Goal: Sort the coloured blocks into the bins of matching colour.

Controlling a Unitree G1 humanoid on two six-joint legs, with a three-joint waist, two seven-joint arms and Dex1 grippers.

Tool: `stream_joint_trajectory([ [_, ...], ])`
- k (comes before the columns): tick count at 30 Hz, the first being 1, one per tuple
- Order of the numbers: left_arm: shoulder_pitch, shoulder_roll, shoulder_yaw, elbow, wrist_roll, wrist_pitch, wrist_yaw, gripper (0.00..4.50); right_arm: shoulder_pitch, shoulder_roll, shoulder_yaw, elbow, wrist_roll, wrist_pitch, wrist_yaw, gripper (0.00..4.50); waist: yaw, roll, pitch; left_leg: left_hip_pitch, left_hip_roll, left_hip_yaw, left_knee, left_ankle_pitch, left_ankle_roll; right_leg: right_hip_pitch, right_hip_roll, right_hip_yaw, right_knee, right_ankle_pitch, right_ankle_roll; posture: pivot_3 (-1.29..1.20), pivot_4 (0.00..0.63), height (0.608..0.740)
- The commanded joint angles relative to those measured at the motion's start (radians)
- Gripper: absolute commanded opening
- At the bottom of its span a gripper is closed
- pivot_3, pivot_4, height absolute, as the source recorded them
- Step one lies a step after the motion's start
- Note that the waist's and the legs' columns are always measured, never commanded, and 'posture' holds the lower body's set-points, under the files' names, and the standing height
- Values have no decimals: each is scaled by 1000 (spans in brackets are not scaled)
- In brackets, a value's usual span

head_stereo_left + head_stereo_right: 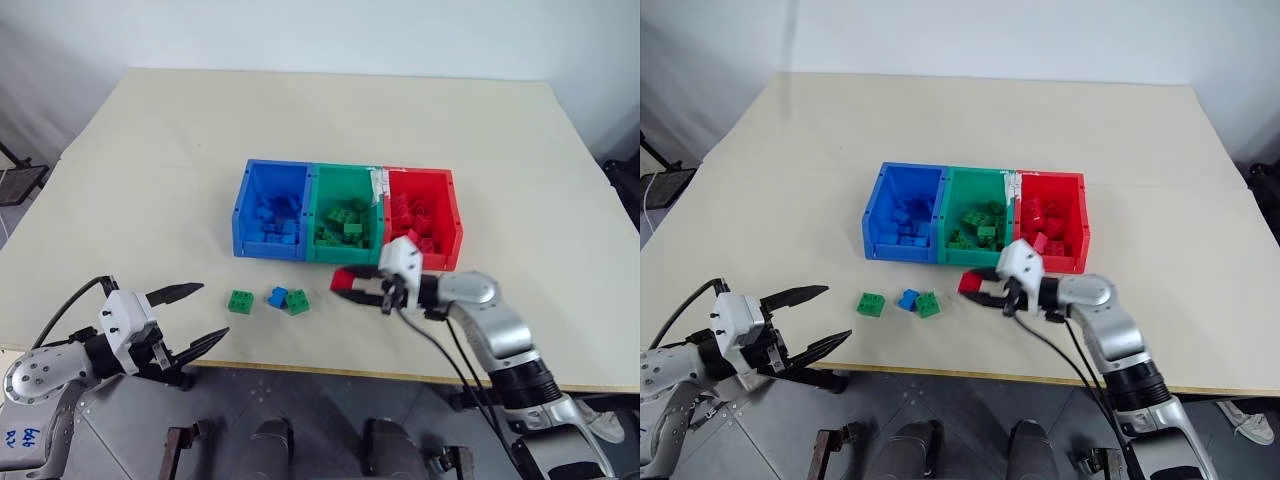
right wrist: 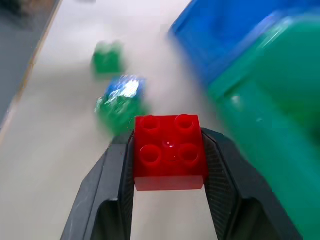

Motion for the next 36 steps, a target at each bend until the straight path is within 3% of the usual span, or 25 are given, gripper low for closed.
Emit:
stream_joint_trajectory([
  [1, -41, -11, -5, -21, -32, 11, 21, 4500, -43, -25, -126, -48, 123, 50, -11, 1468, -1, 0, 0, 0, 0, 0, 0, 0, 0, 0, 0, 0, 0, 0, 0, 0, 150, 740],
  [5, -130, -47, -70, -81, -49, 51, 64, 4500, -142, -85, -222, 102, 65, -29, -83, 1468, -2, 1, 0, 0, 0, 0, 0, 0, 0, 0, 0, 0, 0, 0, 0, 0, 150, 740],
  [10, -208, -62, -119, -68, -35, 61, 77, 4500, -238, -82, -244, 320, -25, -135, -184, 1468, -9, 1, 0, 0, 0, 1, -1, 0, 0, 0, 0, 0, 2, 0, 0, 0, 150, 740],
  [18, -174, -19, -68, -46, -55, 102, 63, 4500, -251, -60, -238, 323, 28, -158, -104, 4269, -30, 1, 1, 0, 0, 1, -2, 0, 0, 0, 0, 0, 2, 0, 0, 0, 150, 740],
  [19, -161, -12, -56, -44, -56, 103, 60, 4500, -244, -64, -240, 306, 43, -159, -81, 4467, -31, 1, 1, 0, 1, 1, -2, 0, 0, 0, 0, 0, 2, 0, 0, 0, 150, 740],
  [23, -58, 21, 43, 3, -40, 62, 26, 4500, -145, -146, -204, 179, 124, -106, 156, 4467, -26, 2, 1, 0, 1, 1, -2, 0, 0, 0, 0, 0, 1, 0, 0, 0, 150, 740],
  [26, 13, 56, 108, 72, -19, 8, -22, 4500, -21, -224, -149, 107, 100, -203, 335, 4467, -20, 2, 1, 0, 1, 1, -2, -2, 1, 1, 0, -1, -1, 0, 0, 0, 150, 740],
  [32, 48, 127, 113, 185, 37, -67, -96, 4500, 71, -272, -168, 158, 87, -250, 381, 4467, -16, 2, 1, 0, 1, 2, 0, -2, 2, 1, 0, 0, -4, 0, 1, 0, 150, 740],
  [36, -17, 137, 37, 86, -10, 2, -106, 4500, 109, -280, -176, 157, 81, -270, 377, 4467, -14, 2, 1, 0, 1, 2, -1, -2, 1, 1, 0, 0, -4, 0, 0, 0, 150, 740],
])
